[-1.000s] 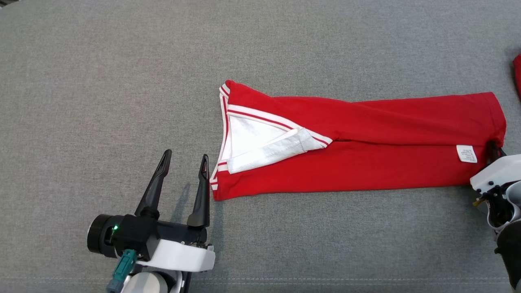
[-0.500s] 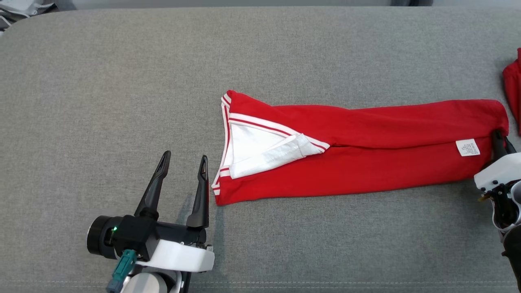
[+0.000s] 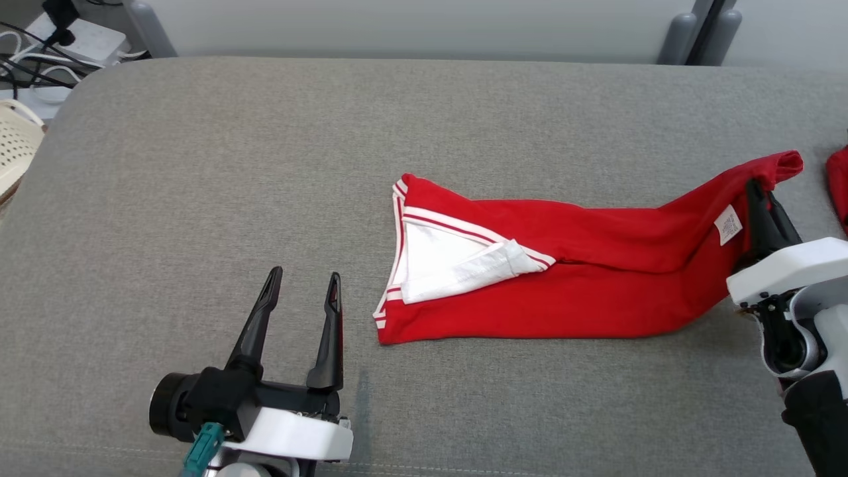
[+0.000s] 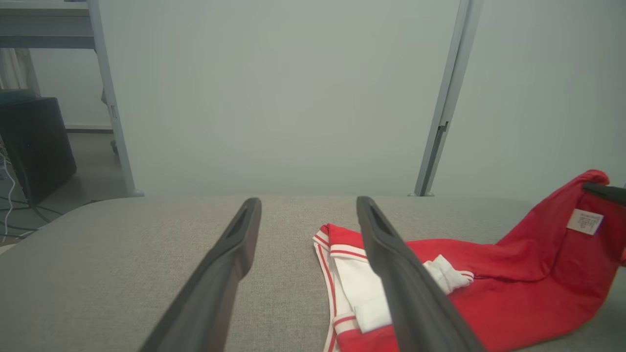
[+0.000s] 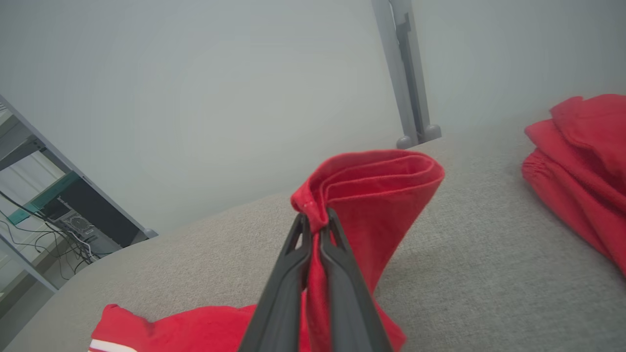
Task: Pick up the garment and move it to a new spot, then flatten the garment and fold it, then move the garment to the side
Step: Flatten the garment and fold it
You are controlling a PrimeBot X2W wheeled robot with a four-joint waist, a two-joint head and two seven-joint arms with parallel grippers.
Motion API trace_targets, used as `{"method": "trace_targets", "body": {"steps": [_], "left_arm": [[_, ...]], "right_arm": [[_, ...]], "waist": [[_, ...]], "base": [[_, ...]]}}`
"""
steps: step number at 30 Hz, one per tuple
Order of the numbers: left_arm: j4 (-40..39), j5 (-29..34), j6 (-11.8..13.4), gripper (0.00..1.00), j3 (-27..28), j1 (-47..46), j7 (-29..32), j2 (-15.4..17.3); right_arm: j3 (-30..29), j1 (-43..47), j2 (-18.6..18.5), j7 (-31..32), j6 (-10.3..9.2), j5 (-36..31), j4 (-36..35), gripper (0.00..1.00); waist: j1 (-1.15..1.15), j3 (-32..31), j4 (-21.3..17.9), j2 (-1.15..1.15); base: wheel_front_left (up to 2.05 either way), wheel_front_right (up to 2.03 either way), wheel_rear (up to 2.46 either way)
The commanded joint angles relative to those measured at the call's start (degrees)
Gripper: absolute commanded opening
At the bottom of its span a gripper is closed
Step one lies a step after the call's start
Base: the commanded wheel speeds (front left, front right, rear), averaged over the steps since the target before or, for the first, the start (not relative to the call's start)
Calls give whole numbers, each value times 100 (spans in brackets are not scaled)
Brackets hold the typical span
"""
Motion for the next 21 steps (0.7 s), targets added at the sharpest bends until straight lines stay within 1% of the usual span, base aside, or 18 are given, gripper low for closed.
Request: {"method": "trace_targets", "body": {"steps": [1,5,12,13,21], "left_arm": [[-171,-85,48,100,142,-26,-27,16],[-174,-138,71,100,103,36,-27,16],[-206,-271,97,100,52,57,-27,16],[-206,-271,97,100,52,57,-27,16],[-200,-329,109,100,37,45,-27,16]], "right_arm": [[135,113,42,-93,0,-116,-273,0],[232,193,259,-97,0,-367,-496,0],[245,230,739,29,0,-609,-746,0],[245,230,739,29,0,-609,-746,0],[232,253,1263,142,0,-772,-704,0]], "waist": [[0,-101,164,0],[0,-180,414,0],[0,-193,833,0],[0,-193,833,0],[0,-123,1167,0]], "base": [[0,0,0],[0,0,0],[0,0,0],[0,0,0],[0,0,0]]}}
